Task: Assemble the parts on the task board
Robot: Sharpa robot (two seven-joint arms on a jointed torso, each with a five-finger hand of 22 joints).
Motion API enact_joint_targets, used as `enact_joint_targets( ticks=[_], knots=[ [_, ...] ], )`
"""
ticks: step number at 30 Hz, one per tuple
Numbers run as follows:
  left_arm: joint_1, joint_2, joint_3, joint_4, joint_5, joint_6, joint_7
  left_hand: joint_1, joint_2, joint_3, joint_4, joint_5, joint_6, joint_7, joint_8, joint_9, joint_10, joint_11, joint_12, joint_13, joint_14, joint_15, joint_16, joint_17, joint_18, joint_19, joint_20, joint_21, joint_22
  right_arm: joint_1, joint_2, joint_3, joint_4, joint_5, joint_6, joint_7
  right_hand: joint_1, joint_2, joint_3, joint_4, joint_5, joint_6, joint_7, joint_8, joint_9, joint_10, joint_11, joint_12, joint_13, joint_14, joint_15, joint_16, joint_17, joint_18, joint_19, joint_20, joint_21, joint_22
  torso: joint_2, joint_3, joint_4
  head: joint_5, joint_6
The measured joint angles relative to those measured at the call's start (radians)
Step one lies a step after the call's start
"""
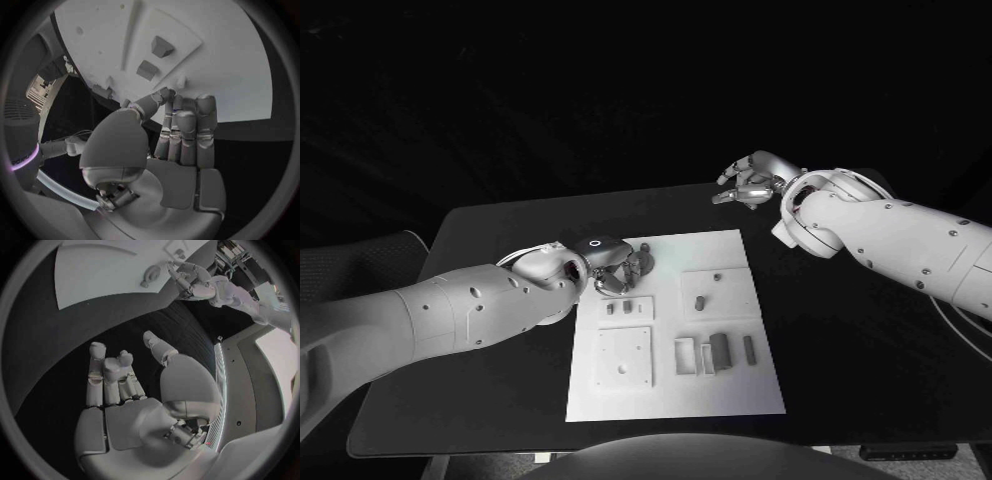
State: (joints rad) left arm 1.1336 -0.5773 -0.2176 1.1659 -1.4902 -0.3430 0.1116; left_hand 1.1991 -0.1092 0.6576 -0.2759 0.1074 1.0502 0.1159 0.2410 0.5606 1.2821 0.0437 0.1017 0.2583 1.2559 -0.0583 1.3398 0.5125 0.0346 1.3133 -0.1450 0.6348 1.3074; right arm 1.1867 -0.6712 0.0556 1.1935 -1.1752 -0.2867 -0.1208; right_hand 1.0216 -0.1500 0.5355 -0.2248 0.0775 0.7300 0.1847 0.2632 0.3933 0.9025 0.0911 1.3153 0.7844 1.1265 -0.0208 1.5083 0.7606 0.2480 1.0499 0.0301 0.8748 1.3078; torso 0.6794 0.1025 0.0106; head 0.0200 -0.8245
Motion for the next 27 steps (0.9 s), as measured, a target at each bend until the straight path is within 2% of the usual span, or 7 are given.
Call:
enact_joint_targets(
  ticks=[3,8,12,20,27],
  knots=[
    [0.012,-0.025,0.012,0.028,0.013,-0.003,0.0,0.0,0.0,0.0,0.0,0.0,0.0,0.0,0.0,0.0,0.0,0.0,0.0,0.0,0.0,0.0,0.0,0.0,0.0,0.0,0.0,0.0,0.0,0.0,-0.001,0.0,0.0,0.0,0.0,0.0,0.0,0.0,0.0,0.0,0.0,0.0,0.0,0.0,0.0,0.0,0.0,0.0,0.0,0.0,0.0,0.0,0.0,0.0,0.0,0.0,0.0,0.0,0.0,-0.0001,0.0002,0.0,0.001],
    [0.028,-0.064,0.014,0.049,0.027,-0.004,-0.002,0.001,-0.001,0.0,0.0,0.0,0.0,0.0,0.0,0.0,0.0,0.0,0.0,0.0,0.0,0.0,0.0,0.0,0.0,0.0,0.0,0.004,0.0,0.0,-0.002,0.0,-0.001,0.0,0.0,0.0,0.0,0.0,0.0,0.0,0.0,0.0,-0.001,0.0,0.0,0.0,0.0,0.0,0.0,0.0,0.0,0.0,0.0,0.0,0.0,0.0,0.0,0.0,0.0,0.0,0.0004,0.001,0.001],
    [0.033,-0.072,0.013,0.043,0.035,-0.003,-0.005,0.001,-0.001,0.0,0.0,0.0,0.0,0.0,0.0,0.0,0.003,-0.002,-0.001,0.0,0.001,0.0,0.0,0.0,0.0,0.0,0.0,0.004,0.001,0.0,-0.002,0.0,-0.002,0.0,0.0,0.0,0.0,0.0,0.0,0.0,0.0,0.001,-0.001,0.0,0.0,0.0,0.0,0.0,0.0,0.0,0.0,0.0,0.0,0.0,0.0,0.001,0.0,0.0,0.0,-0.0001,0.0007,0.002,0.0],
    [0.032,-0.061,0.006,0.033,0.045,0.006,-0.007,0.001,-0.002,0.0,0.0,0.0,0.0,0.0,-0.001,-0.001,0.004,-0.003,-0.002,0.0,0.002,0.001,0.0,0.0,0.0,0.0,0.0,0.004,0.001,0.0,-0.001,0.0,-0.003,0.0,0.0,0.0,0.0,0.0,0.0,0.0,0.0,0.005,0.001,0.0,0.0,0.0,0.0,0.0,-0.001,0.0,0.0,0.0,-0.001,0.0,0.0,0.001,0.0,0.0,0.0,0.0002,-0.0003,0.007,-0.002],
    [0.03,-0.054,-0.017,0.022,0.046,0.016,-0.006,0.001,-0.002,0.0,0.0,0.0,0.0,0.0,-0.002,-0.002,0.004,-0.003,-0.006,0.001,0.002,0.001,0.0,-0.001,0.0,0.0,0.001,0.004,0.001,0.0,-0.001,0.0,-0.003,0.0,0.0,0.0,0.0,0.0,0.0,0.0,0.0,0.002,0.003,0.0,-0.001,0.0,0.0,0.004,-0.001,0.0,0.0,0.0,-0.001,0.0,-0.001,0.002,0.0,0.0,0.001,0.0012,-0.0015,0.01,-0.003]
  ],
)
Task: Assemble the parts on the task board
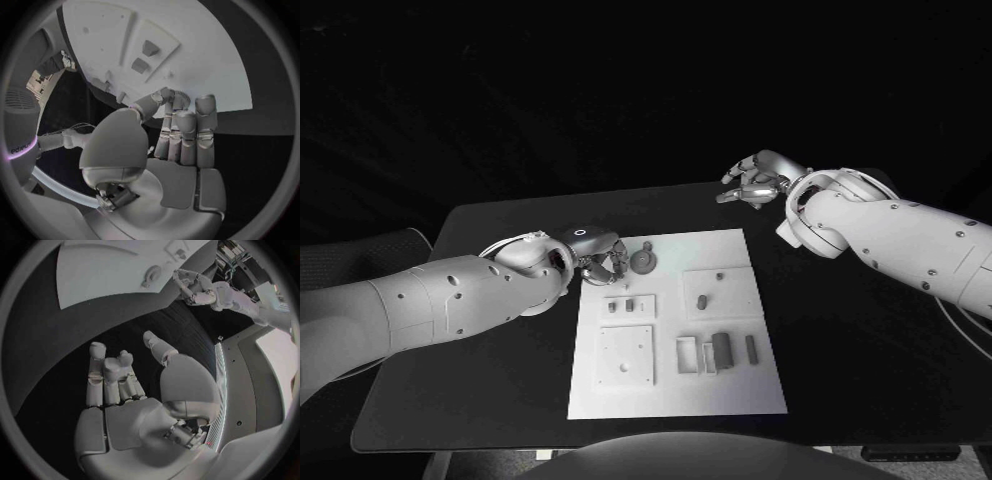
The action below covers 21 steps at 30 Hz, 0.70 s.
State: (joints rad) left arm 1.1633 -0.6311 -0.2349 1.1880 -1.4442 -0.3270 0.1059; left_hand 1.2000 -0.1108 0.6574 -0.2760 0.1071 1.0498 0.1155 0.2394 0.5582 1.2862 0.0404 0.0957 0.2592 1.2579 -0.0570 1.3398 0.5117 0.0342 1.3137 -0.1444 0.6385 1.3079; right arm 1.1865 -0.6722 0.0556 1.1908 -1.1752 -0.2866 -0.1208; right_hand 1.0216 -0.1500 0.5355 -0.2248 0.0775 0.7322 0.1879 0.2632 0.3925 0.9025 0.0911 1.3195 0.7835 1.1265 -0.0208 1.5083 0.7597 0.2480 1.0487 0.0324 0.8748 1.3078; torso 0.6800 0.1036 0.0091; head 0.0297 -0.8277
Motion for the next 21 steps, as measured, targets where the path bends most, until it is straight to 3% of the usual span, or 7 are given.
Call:
enact_joint_targets(
  ticks=[7,16,21],
  knots=[
    [-0.013,0.012,-0.001,-0.007,-0.002,0.007,0.001,0.0,0.0,0.0,0.0,-0.004,0.0,0.0,0.004,-0.001,0.0,0.0,0.0,0.0,0.0,0.0,-0.004,0.0,0.0,0.001,0.001,0.0,0.0,0.0,0.0,0.0,0.0,0.0,0.0,0.0,0.0,0.0,0.0,0.0,0.0,0.0,0.0,0.0,0.0,0.0,0.0,0.0,0.0,0.0,0.0,0.0,0.0,0.0,0.0,0.0,0.0,0.0,0.0,0.0007,-0.0007,0.001,-0.002],
    [-0.016,0.017,-0.001,-0.01,-0.004,0.017,0.001,-0.002,-0.004,0.0,0.0,-0.004,-0.001,-0.001,0.004,-0.001,0.0,0.0,-0.003,0.0,0.0,0.0,-0.004,0.0,-0.004,-0.003,-0.002,0.0,0.0,0.0,0.0,0.0,0.001,0.0,0.0,0.0,0.0,0.0,0.0,0.0,0.0,0.0,-0.001,0.0,0.0,0.0,0.0,0.0,0.0,0.0,0.0,0.0,0.0,0.0,0.0,0.0,0.0,0.0,0.0,0.0006,-0.0009,0.001,-0.002],
    [-0.026,0.021,-0.001,-0.018,-0.005,0.025,0.0,-0.002,-0.004,0.003,0.003,-0.004,-0.001,-0.001,0.004,-0.001,0.0,0.001,-0.003,0.0,-0.002,-0.002,-0.004,0.0,-0.004,-0.003,-0.002,0.0,0.0,0.0,0.0,0.0,0.001,0.0,0.0,0.0,0.0,0.0,0.0,0.0,0.0,0.0,-0.001,0.0,0.0,0.0,0.0,0.0,0.0,0.0,0.0,0.0,0.0,0.0,-0.001,0.002,0.0,0.0,0.0,0.0007,-0.0007,0.001,-0.002]
  ],
)
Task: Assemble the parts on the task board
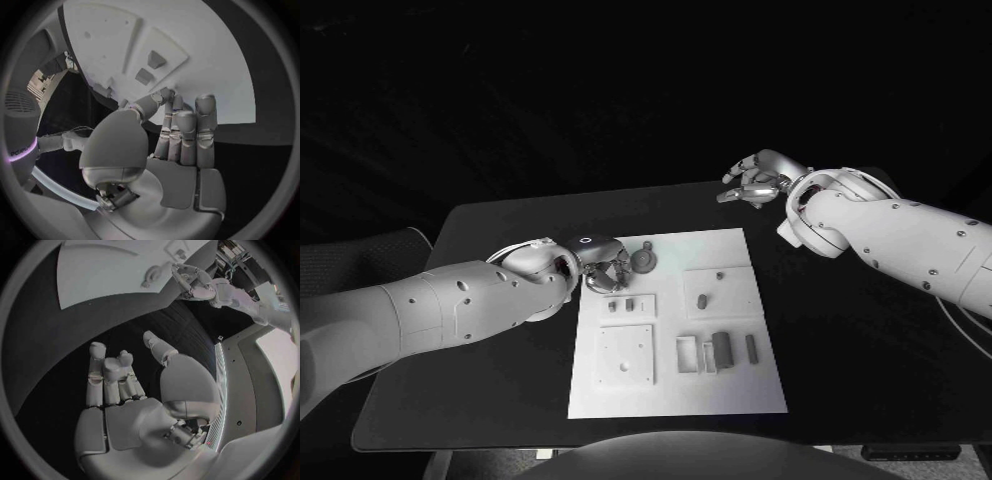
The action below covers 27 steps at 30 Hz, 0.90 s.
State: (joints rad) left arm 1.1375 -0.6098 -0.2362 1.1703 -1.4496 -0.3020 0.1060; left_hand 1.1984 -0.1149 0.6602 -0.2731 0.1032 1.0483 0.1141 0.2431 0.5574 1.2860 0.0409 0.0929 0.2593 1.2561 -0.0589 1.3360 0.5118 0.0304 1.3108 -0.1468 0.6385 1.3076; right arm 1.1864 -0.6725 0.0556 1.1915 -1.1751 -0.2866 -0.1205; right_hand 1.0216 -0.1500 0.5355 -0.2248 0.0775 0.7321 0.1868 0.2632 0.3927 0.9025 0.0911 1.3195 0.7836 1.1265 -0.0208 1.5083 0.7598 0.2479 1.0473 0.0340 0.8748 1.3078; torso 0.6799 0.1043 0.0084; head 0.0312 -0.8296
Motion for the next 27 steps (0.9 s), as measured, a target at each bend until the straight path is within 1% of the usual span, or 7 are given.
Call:
enact_joint_targets(
  ticks=[3,20,22,27],
  knots=[
    [-0.004,0.003,0.0,-0.002,-0.001,0.003,-0.002,-0.001,-0.001,0.0,0.0,0.002,0.002,0.002,0.0,0.0,0.0,0.0,0.003,0.0,0.0,0.0,0.0,0.0,0.0,0.0,0.0,0.0,0.0,0.0,0.0,0.0,0.0,0.0,0.0,0.0,0.0,0.0,0.0,0.0,0.0,0.0,0.0,0.0,0.0,0.0,0.0,0.0,-0.001,0.0,0.0,0.0,0.0,0.0,0.002,-0.002,0.0,0.0,0.0,0.0,0.0001,0.0,-0.001],
    [-0.007,0.016,0.002,-0.02,-0.002,0.007,-0.005,-0.007,-0.007,0.0,0.0,0.004,0.003,0.003,0.0,-0.001,-0.001,0.002,0.004,0.005,0.0,0.0,0.0,0.0,-0.001,0.003,-0.002,0.0,0.0,0.0,0.001,0.0,0.0,0.0,0.0,0.0,0.0,0.0,0.0,0.0,0.0,0.001,-0.002,0.0,0.0,0.0,0.0,0.0,-0.001,0.0,0.0,0.0,0.0,0.0,0.005,-0.002,0.0,0.0,0.0,-0.0005,0.0003,0.001,-0.002],
    [-0.008,0.018,0.002,-0.023,-0.002,0.007,-0.004,-0.008,-0.008,0.0,0.0,0.004,0.003,0.003,0.0,-0.001,0.002,0.006,0.004,0.005,0.0,0.0,0.0,0.0,-0.001,0.003,-0.002,0.0,0.0,0.0,0.001,0.0,0.0,0.0,0.0,0.001,0.0,0.0,0.0,0.0,0.0,0.0,-0.001,0.0,0.0,0.0,0.0,0.0,-0.001,0.0,0.0,0.0,0.0,0.0,0.005,-0.002,0.0,0.0,0.0,-0.0006,0.0003,0.001,-0.002],
    [-0.008,0.022,0.002,-0.028,-0.002,0.007,-0.002,-0.007,-0.009,0.0,0.0,0.004,0.003,0.003,0.0,-0.001,0.009,0.005,0.004,0.004,0.0,0.0,0.0,0.0,-0.001,0.003,-0.002,0.0,0.0,0.0,0.001,0.0,-0.001,0.0,0.0,0.001,0.0,0.0,0.0,0.0,0.0,-0.003,-0.001,0.0,0.0,0.0,0.0,0.0,-0.001,0.0,0.0,0.0,0.0,0.0,0.005,-0.002,0.0,0.0,0.0,-0.0007,0.0003,0.0,0.0]
  ],
)
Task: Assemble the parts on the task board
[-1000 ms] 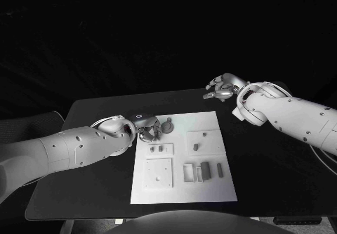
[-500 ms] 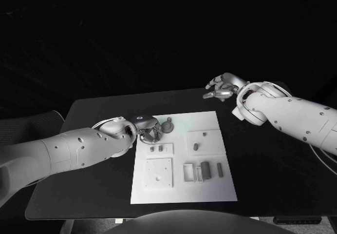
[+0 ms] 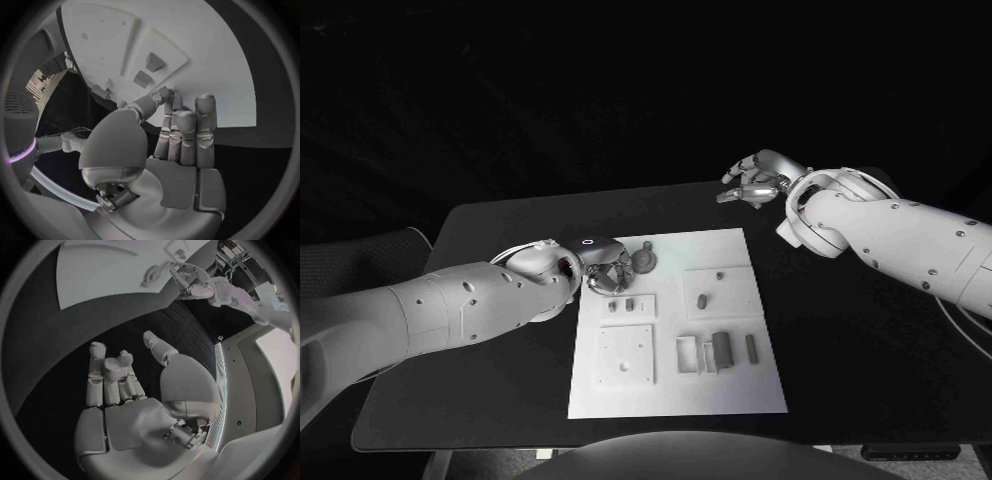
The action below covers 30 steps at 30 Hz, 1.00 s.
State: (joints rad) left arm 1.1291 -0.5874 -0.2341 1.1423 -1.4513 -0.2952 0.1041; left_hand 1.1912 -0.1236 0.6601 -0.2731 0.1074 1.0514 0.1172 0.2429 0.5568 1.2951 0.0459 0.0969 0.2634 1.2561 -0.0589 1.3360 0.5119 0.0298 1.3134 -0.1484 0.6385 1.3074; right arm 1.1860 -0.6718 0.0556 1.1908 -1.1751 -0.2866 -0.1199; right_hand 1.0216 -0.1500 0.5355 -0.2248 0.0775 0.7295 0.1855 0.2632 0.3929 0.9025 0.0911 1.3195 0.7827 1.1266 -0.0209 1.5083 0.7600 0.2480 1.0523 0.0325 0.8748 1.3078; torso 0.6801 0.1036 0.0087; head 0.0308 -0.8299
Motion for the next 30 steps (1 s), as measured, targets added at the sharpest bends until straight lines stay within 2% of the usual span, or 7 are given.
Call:
enact_joint_targets(
  ticks=[9,13,26,28,30],
  knots=[
    [-0.002,0.007,0.003,-0.011,-0.002,0.017,0.006,0.003,-0.003,0.0,0.0,0.0,0.001,0.0,0.0,-0.001,0.001,0.001,0.0,0.001,0.0,0.0,-0.003,0.0,0.0,-0.004,-0.004,0.0,0.0,0.0,0.0,0.0,0.0,0.0,0.0,0.0,0.0,0.0,0.0,0.0,0.0,0.0,0.0,0.0,0.0,0.0,0.0,0.0,0.0,0.0,0.0,0.0,-0.001,0.0,0.0,0.0,0.0,0.0,0.0,0.0,-0.0001,-0.002,-0.001],
    [-0.006,0.008,0.005,-0.014,-0.006,0.02,0.007,0.006,-0.002,0.003,-0.003,0.0,0.01,-0.008,0.008,-0.001,0.013,-0.009,-0.001,0.006,-0.004,-0.008,-0.004,0.0,-0.001,-0.004,-0.004,0.0,0.0,0.0,-0.001,0.0,0.0,0.0,0.0,0.0,0.0,0.0,0.0,0.0,0.0,0.0,0.0,0.0,-0.001,0.0,0.0,0.0,-0.001,0.0,0.0,0.0,-0.001,0.0,0.0,0.0,0.0,0.0,0.0,0.0,-0.0002,-0.003,-0.002],
    [-0.01,0.013,0.005,-0.023,-0.016,0.013,0.006,0.012,0.0,-0.002,-0.009,0.0,0.021,-0.013,0.014,0.002,0.022,-0.014,0.005,0.017,-0.003,-0.011,-0.004,0.0,-0.001,-0.009,-0.009,0.0,0.001,0.0,-0.002,0.0,0.0,0.0,0.0,0.0,0.0,0.0,0.0,0.0,0.0,0.001,-0.001,0.0,-0.001,0.0,0.0,0.0,-0.001,0.0,0.0,0.0,-0.001,0.0,-0.002,0.002,0.0,0.0,0.0,0.0,-0.0001,-0.006,-0.003],
    [-0.01,0.013,0.004,-0.023,-0.016,0.011,0.006,0.013,-0.002,-0.002,-0.009,0.0,0.02,-0.012,0.014,0.002,0.024,-0.015,0.006,0.018,-0.003,-0.011,-0.004,0.0,-0.001,-0.009,-0.009,0.0,0.001,0.0,-0.002,0.0,0.0,0.0,0.0,0.0,0.0,0.0,0.0,0.0,0.0,0.001,-0.001,0.0,-0.001,0.0,0.0,0.0,-0.001,0.0,0.0,0.0,-0.001,0.0,-0.002,0.002,0.0,0.0,0.0,0.0,0.0002,-0.006,-0.003],
    [-0.011,0.013,0.004,-0.024,-0.016,0.007,0.007,0.013,-0.002,-0.004,-0.01,-0.004,0.005,-0.001,0.006,-0.001,0.025,-0.014,0.007,0.018,-0.003,-0.011,-0.004,0.0,-0.001,-0.009,-0.009,0.0,0.001,-0.001,-0.002,0.0,0.0,0.0,0.0,0.0,0.0,0.0,0.0,0.0,0.0,0.001,-0.001,0.0,-0.001,0.0,0.0,0.0,-0.001,0.0,0.0,0.0,-0.001,0.0,-0.002,0.002,0.0,0.0,0.0,0.0001,0.0004,-0.006,-0.003]
  ],
)
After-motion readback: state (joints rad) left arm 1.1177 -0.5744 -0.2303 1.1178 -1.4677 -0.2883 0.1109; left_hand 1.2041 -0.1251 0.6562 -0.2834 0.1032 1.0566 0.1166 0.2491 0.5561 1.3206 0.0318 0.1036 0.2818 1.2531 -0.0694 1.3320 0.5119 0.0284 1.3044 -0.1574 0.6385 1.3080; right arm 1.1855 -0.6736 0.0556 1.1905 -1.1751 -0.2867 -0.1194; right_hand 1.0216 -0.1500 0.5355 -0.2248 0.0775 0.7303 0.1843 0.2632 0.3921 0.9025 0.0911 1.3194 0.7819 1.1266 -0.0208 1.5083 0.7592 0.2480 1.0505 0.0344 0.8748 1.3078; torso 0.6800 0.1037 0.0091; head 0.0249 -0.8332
